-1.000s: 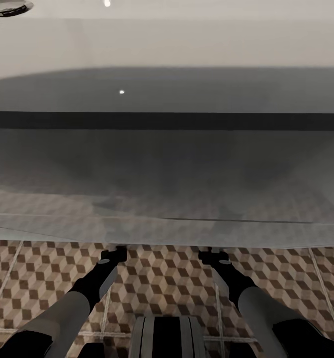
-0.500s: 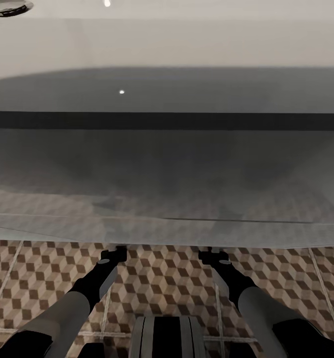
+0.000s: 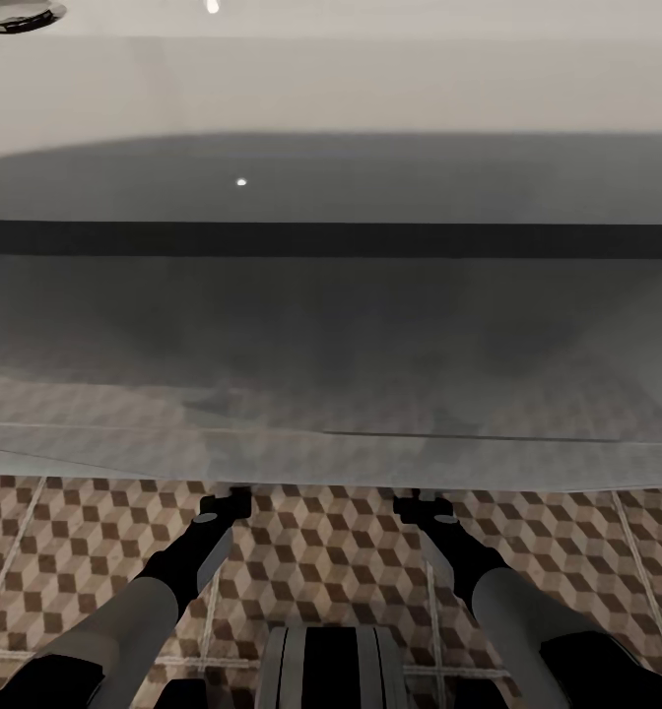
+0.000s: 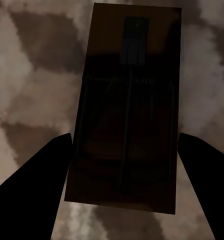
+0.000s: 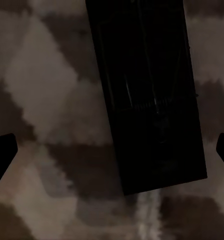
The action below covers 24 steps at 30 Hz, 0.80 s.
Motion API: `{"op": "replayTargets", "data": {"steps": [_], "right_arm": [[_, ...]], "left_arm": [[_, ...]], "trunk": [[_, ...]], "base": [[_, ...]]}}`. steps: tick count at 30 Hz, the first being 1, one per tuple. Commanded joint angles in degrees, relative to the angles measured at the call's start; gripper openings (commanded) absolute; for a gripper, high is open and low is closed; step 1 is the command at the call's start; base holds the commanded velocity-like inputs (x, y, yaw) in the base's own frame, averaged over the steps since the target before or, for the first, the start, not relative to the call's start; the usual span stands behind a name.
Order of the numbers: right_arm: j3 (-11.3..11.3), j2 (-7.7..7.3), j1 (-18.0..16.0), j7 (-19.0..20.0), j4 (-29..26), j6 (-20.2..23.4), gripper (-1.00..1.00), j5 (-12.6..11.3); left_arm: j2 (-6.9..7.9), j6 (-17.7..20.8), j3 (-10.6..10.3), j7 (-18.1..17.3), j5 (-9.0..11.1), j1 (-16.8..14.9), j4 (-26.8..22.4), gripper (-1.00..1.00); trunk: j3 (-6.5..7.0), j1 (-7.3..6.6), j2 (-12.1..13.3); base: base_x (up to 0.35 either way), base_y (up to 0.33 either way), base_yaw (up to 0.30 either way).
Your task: Take the four mousetraps from the cabinet in the bathroom and place them on the bathroom floor. Make sure all four end up on the same floor surface, and ensure that at least two of them are either under or directly next to the same bathroom sink.
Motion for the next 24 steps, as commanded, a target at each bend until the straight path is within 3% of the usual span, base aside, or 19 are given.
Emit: {"op": "replayTargets", "data": {"steps": [1, 24], "right_arm": [[0.49, -0.03, 0.0, -0.39, -0.1, 0.24, 1.0, -0.59], [0.49, -0.03, 0.0, -0.39, -0.1, 0.32, 1.0, -0.5]], "left_arm": [[0.07, 0.28, -0.28, 0.51, 0.83, -0.01, 1.34, -1.0], [0.07, -0.05, -0.28, 0.51, 0.9, -0.95, 1.34, -1.0]], "trunk": [[-0.03, 0.0, -0.01], [-0.03, 0.0, -0.01]], "base": [[0.0, 0.0, 0.0], [0.0, 0.0, 0.0]]}}
